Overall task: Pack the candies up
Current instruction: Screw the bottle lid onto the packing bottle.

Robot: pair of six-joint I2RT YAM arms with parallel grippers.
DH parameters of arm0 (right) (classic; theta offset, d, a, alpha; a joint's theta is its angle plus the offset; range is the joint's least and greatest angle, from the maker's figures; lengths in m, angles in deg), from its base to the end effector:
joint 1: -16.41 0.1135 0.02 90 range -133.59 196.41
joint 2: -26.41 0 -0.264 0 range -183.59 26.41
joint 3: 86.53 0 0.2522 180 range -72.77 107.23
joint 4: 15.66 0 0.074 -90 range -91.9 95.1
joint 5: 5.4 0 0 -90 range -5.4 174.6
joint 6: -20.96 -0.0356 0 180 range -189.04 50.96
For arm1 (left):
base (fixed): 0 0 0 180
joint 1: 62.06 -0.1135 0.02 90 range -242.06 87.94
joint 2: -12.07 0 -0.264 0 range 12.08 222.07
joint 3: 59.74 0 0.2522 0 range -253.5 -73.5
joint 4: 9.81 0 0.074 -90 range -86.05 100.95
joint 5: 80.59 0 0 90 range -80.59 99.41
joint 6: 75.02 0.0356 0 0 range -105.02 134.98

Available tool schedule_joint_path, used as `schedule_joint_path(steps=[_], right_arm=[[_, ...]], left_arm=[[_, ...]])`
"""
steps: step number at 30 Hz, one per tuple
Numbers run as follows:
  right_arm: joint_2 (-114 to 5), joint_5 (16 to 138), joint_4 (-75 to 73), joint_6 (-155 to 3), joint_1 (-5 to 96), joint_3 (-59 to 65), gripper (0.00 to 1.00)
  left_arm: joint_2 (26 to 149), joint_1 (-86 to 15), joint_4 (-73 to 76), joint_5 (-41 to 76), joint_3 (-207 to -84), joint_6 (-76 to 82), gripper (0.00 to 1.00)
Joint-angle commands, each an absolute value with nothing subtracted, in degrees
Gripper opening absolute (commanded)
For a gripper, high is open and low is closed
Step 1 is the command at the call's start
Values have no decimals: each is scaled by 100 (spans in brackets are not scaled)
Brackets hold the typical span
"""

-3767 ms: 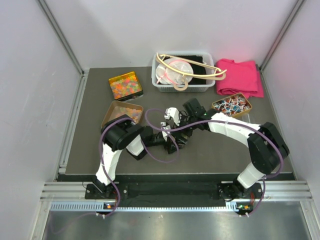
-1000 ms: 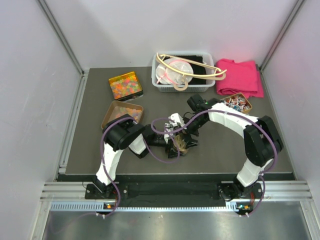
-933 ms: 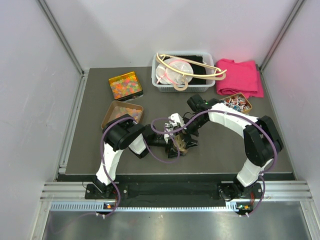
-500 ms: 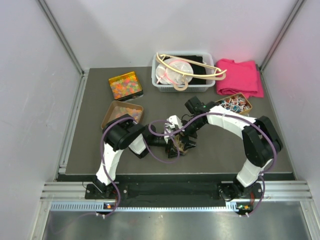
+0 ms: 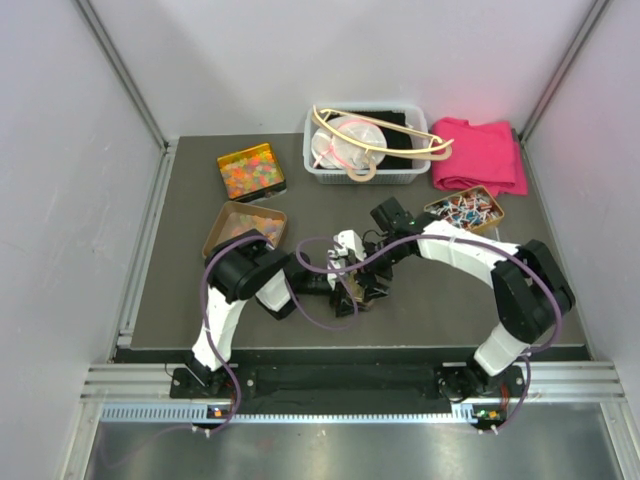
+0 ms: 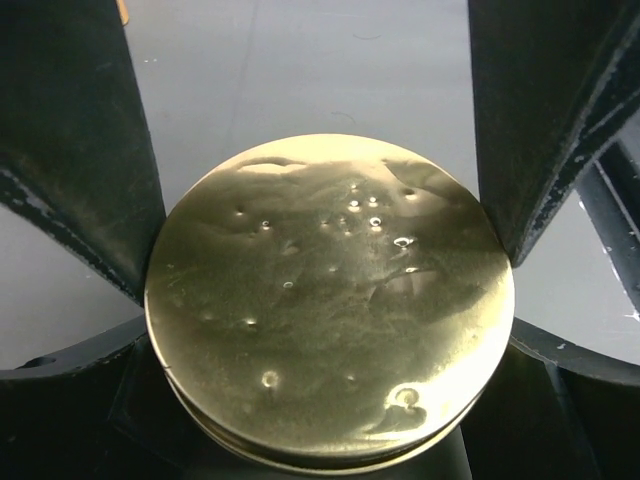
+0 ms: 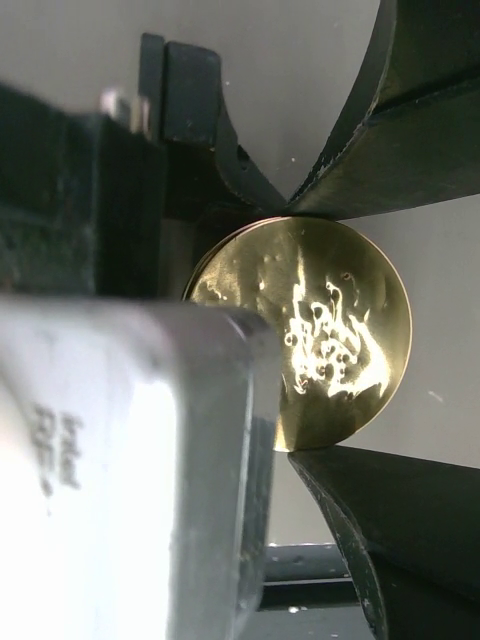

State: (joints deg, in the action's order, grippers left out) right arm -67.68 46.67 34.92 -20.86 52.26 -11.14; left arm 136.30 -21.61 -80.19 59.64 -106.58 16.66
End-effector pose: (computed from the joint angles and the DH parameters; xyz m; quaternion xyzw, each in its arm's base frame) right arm 0.2416 0.2015 0.2005 -0.6661 0.6521 0.2996 0.2034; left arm 0.2255 -0.2282 0.0738 0.5062 0.5318 -0.4990 0.4604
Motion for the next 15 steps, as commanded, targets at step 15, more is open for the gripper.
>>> schedule_joint_path(steps=[15], right_arm=[[-6763,6465,2060,-5146,5692,-1213,56]], left_arm=[[13591,-2189,-9343,4113,-10418,1955,29]])
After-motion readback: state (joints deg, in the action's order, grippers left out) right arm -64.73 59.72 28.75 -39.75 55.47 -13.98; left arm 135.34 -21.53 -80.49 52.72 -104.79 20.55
